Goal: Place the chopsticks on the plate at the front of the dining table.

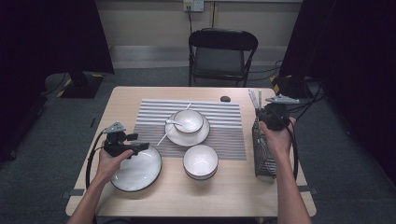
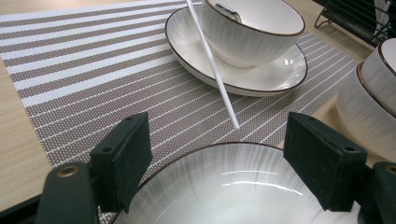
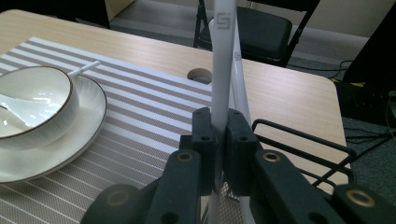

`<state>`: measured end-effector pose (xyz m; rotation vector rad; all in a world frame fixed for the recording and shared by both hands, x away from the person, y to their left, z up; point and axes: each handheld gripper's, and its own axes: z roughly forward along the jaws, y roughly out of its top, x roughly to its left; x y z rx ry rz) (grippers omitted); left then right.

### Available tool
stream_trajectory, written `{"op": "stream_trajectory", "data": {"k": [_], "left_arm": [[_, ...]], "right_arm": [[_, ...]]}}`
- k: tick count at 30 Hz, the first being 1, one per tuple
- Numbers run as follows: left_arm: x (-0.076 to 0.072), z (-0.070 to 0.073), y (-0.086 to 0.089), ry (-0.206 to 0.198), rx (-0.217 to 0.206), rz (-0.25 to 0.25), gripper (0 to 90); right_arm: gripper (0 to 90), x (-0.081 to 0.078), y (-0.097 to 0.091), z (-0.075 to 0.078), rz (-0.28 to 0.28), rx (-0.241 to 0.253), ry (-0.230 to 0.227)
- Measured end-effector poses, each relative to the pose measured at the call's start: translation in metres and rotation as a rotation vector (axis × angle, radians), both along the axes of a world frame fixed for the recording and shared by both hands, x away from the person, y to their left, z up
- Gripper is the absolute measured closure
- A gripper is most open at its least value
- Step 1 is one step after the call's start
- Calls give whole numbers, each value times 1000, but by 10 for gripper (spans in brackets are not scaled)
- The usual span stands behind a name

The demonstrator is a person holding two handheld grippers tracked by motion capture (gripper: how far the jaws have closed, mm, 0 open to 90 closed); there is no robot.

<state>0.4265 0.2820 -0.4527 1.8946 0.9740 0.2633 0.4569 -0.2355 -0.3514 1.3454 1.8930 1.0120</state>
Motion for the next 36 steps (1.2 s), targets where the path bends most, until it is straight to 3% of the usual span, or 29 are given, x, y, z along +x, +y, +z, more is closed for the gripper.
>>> {"op": "stream_trajectory", "data": {"k": [29,36], "left_arm": [[0,-1,0,-5,21,3,231],[-2,0,-4,-30,51,-7,224]], "right_arm": [[848,-6,-5,5,-33,42,-50],[848,-6,-3,6,-30,53,-65]]}}
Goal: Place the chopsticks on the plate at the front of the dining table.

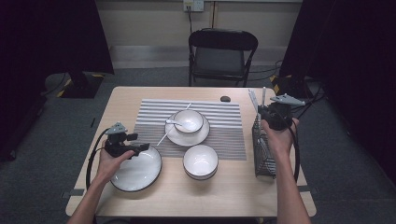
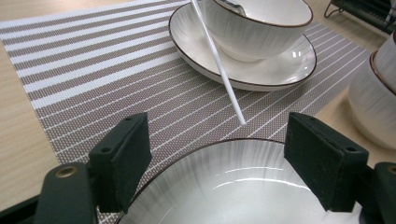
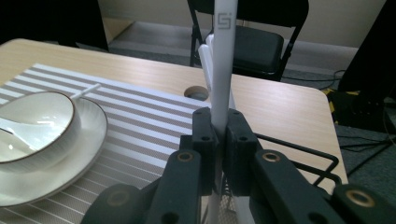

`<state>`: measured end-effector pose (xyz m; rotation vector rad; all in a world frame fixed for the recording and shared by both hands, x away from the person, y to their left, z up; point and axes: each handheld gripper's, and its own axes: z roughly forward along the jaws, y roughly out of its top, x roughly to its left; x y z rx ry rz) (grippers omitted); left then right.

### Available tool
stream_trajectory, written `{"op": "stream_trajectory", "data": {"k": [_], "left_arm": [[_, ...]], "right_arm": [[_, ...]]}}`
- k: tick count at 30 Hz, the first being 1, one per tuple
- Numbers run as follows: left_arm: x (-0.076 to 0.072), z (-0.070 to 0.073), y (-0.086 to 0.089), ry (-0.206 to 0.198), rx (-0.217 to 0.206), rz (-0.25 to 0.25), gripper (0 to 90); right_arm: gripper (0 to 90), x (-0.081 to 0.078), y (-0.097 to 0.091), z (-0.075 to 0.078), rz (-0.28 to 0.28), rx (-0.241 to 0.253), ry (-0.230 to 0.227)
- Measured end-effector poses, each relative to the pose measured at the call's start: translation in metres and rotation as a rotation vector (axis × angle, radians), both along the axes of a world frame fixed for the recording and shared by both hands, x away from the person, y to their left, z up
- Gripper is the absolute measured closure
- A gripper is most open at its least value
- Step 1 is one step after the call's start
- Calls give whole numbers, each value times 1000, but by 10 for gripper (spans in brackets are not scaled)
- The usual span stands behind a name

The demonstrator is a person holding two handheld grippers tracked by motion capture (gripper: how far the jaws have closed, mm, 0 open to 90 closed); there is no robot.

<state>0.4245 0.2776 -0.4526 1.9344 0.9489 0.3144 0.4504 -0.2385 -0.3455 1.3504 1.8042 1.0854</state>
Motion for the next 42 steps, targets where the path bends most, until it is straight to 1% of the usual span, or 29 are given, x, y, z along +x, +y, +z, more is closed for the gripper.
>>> {"op": "stream_trajectory", "data": {"k": [4,6,10,16,19,23,24,25,26,27,32,37,42], "left_arm": [[0,0,-2,1,-3,-3,222],[0,0,-3,4,3,-6,222],[0,0,-3,1,6,-7,223],[-1,0,-2,0,-1,-2,224],[-1,0,-2,1,0,-1,225],[-1,1,-2,0,-4,1,225],[-1,1,-2,0,-5,1,226],[-1,1,-2,1,-6,2,228],[-1,1,-2,1,-5,1,228],[-1,1,-2,0,-3,0,229],[-1,1,-3,-4,1,-4,229],[-1,2,-4,-5,-6,-2,229],[-1,2,-3,-5,-5,-2,229]], "right_arm": [[848,-1,1,1,7,-4,-1],[848,-2,2,2,10,-6,-4],[848,-4,1,4,12,2,-15],[848,-5,4,12,17,2,-45],[848,-5,5,15,21,-2,-49],[848,-5,5,21,17,2,-67],[849,-5,6,23,18,-5,-71],[848,-6,7,27,24,-33,-84],[848,-6,7,27,24,-33,-84],[848,-7,8,30,24,-42,-90],[848,-9,9,36,29,-39,-104],[848,-9,8,42,31,-31,-114],[848,-10,7,44,32,-25,-119]]}}
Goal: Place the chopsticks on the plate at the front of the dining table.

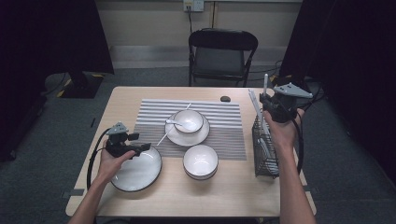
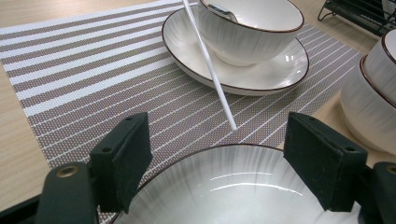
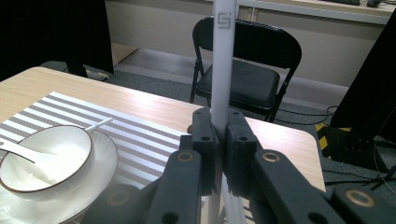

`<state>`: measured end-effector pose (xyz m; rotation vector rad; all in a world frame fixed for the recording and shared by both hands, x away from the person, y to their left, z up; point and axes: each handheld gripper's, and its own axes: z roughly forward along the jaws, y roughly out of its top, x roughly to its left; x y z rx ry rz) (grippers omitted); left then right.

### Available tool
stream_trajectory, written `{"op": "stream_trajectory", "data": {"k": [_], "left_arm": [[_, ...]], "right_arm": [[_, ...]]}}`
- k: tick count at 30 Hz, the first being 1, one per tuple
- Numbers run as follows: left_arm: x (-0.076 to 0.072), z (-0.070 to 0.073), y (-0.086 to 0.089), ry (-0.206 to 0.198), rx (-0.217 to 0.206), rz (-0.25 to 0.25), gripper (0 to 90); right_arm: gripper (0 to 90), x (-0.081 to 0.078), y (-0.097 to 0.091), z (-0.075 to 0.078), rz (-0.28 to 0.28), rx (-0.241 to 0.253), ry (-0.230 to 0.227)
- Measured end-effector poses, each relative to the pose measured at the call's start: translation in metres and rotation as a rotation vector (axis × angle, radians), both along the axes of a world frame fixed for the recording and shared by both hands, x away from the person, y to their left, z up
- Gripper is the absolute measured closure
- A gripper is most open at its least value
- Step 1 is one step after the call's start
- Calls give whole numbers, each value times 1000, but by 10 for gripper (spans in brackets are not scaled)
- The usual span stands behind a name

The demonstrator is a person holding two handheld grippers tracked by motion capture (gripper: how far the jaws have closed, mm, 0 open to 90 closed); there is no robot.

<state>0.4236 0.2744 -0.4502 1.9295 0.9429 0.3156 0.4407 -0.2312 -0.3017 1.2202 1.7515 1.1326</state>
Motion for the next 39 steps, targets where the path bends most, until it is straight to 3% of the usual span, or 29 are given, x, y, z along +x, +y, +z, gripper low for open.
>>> {"op": "stream_trajectory", "data": {"k": [10,27,39], "left_arm": [[0,0,0,-2,3,-4,229],[0,3,2,-4,-14,1,230],[-1,4,-1,-11,-18,-10,245]], "right_arm": [[849,0,-2,6,11,24,-12],[849,2,-17,17,82,117,-17],[849,-4,-14,29,98,101,-61]]}}
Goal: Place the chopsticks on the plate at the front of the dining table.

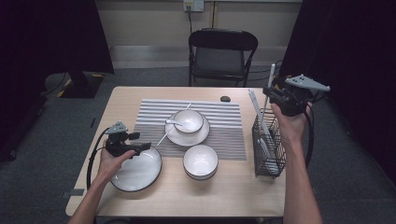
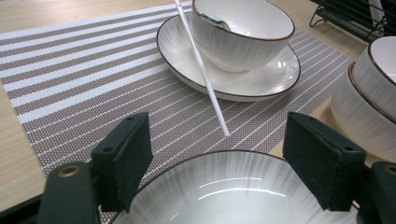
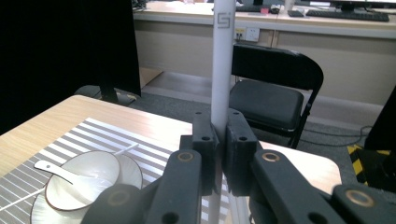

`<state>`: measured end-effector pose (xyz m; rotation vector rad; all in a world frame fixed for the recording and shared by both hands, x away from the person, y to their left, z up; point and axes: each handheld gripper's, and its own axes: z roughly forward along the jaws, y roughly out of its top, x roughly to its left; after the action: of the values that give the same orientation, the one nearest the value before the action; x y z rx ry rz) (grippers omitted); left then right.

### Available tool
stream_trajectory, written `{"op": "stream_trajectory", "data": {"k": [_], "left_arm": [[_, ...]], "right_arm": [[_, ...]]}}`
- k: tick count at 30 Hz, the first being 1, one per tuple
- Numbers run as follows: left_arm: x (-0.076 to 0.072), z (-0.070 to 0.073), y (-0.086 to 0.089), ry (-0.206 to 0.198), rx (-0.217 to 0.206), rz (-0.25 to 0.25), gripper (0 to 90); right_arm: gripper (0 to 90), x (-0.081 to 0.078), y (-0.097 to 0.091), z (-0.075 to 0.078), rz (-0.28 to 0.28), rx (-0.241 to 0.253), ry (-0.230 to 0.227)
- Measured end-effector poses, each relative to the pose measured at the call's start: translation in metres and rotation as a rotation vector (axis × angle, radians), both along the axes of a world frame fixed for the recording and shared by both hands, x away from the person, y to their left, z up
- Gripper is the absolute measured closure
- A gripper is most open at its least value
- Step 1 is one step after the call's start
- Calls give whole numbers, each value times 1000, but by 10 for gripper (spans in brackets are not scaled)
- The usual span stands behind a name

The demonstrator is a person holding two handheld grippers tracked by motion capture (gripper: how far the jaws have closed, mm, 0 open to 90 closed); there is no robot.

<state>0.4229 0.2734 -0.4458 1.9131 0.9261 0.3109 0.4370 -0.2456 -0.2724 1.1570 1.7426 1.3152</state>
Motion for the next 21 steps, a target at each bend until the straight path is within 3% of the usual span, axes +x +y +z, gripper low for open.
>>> {"op": "stream_trajectory", "data": {"k": [11,21], "left_arm": [[-1,1,-3,-3,-11,-8,246],[-2,3,-5,-12,-35,-18,256]], "right_arm": [[849,-4,4,6,14,14,-25],[849,1,23,-4,65,40,-5]]}}
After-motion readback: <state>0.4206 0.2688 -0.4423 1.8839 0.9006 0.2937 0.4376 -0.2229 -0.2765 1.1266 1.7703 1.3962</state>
